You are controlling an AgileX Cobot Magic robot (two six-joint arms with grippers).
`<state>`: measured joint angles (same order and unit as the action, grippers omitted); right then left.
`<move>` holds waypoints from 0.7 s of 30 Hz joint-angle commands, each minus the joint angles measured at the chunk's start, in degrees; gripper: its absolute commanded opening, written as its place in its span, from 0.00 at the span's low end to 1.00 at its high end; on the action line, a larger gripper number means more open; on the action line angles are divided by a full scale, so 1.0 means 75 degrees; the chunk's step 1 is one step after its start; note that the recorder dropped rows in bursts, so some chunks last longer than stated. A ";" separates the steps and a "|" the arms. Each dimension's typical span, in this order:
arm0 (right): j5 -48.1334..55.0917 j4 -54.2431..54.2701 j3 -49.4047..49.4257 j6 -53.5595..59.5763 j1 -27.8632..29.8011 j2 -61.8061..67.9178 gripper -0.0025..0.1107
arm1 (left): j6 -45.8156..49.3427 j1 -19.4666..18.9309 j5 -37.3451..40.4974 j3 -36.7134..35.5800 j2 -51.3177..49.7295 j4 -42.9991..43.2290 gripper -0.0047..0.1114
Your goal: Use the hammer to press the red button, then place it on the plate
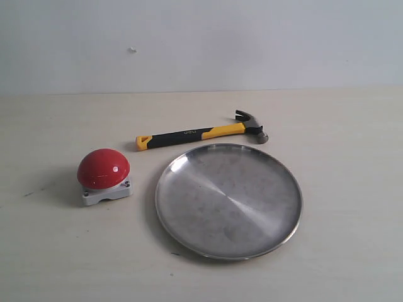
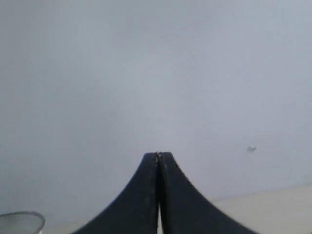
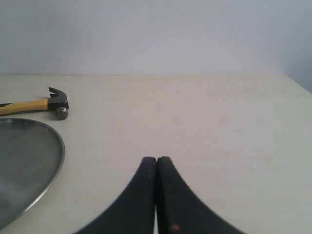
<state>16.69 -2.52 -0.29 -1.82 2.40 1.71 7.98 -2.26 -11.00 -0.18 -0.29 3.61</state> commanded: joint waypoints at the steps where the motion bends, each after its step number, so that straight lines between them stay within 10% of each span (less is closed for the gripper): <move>1: -0.0066 -0.0047 0.0039 0.0015 0.0034 -0.0045 0.02 | -0.1273 -0.0012 -0.1263 0.0024 0.0039 0.0031 0.04; 13: -0.0066 -0.0047 0.0039 0.0015 0.0034 -0.0045 0.02 | -0.5683 -0.0012 -0.5167 0.0227 0.0039 -0.0198 0.04; 21: -0.0066 -0.0047 0.0039 0.0015 0.0034 -0.0045 0.02 | -0.5271 -0.0012 -0.2556 0.3943 -0.2474 0.0462 0.04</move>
<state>16.69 -2.52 -0.29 -1.82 2.40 1.71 -32.36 -2.26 -38.96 20.97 -9.90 4.40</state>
